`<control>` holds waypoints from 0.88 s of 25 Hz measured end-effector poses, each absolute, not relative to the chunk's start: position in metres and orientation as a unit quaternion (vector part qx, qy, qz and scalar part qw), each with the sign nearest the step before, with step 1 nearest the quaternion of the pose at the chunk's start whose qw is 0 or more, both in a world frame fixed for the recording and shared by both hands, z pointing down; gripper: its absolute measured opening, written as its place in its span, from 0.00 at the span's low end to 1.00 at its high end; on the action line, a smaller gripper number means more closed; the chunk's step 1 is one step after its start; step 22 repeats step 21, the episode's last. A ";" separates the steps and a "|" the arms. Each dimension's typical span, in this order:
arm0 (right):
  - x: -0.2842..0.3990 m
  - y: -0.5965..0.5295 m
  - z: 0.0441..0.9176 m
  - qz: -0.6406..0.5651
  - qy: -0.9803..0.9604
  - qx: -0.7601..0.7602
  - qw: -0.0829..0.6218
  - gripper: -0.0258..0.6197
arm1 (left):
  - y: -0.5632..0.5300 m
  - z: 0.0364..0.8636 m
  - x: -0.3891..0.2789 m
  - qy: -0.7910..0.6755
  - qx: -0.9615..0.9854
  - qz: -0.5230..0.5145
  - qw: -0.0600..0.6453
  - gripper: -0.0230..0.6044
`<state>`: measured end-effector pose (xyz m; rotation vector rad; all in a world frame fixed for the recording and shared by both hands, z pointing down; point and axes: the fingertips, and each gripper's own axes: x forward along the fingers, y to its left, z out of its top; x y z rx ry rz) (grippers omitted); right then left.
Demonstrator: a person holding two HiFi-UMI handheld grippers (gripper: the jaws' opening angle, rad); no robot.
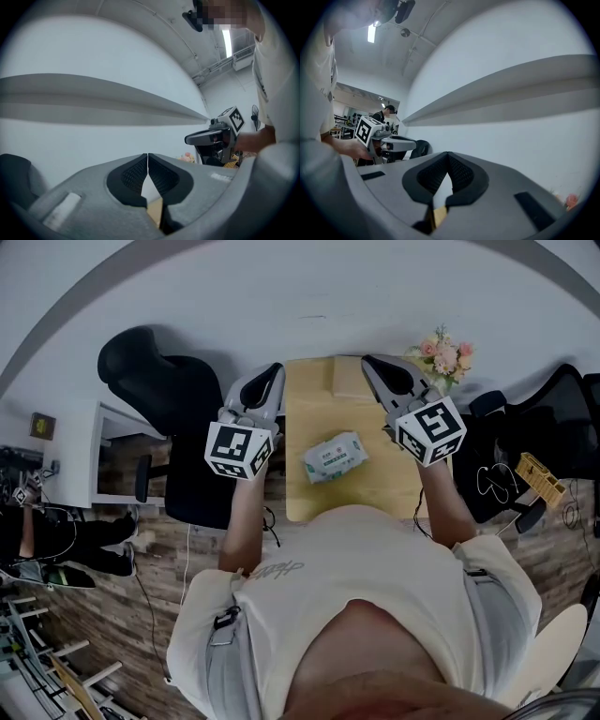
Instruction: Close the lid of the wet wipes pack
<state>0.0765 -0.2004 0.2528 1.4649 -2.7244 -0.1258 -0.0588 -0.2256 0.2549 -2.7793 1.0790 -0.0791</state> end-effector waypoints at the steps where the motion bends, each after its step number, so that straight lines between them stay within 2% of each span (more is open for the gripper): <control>1: 0.076 -0.201 0.253 -0.039 -0.880 0.473 0.023 0.04 | -0.226 0.256 -0.059 0.361 -0.929 -0.027 0.079 0.06; 22: 0.091 -0.194 0.266 -0.023 -0.876 0.481 0.015 0.04 | -0.228 0.265 -0.065 0.382 -0.922 -0.016 0.062 0.06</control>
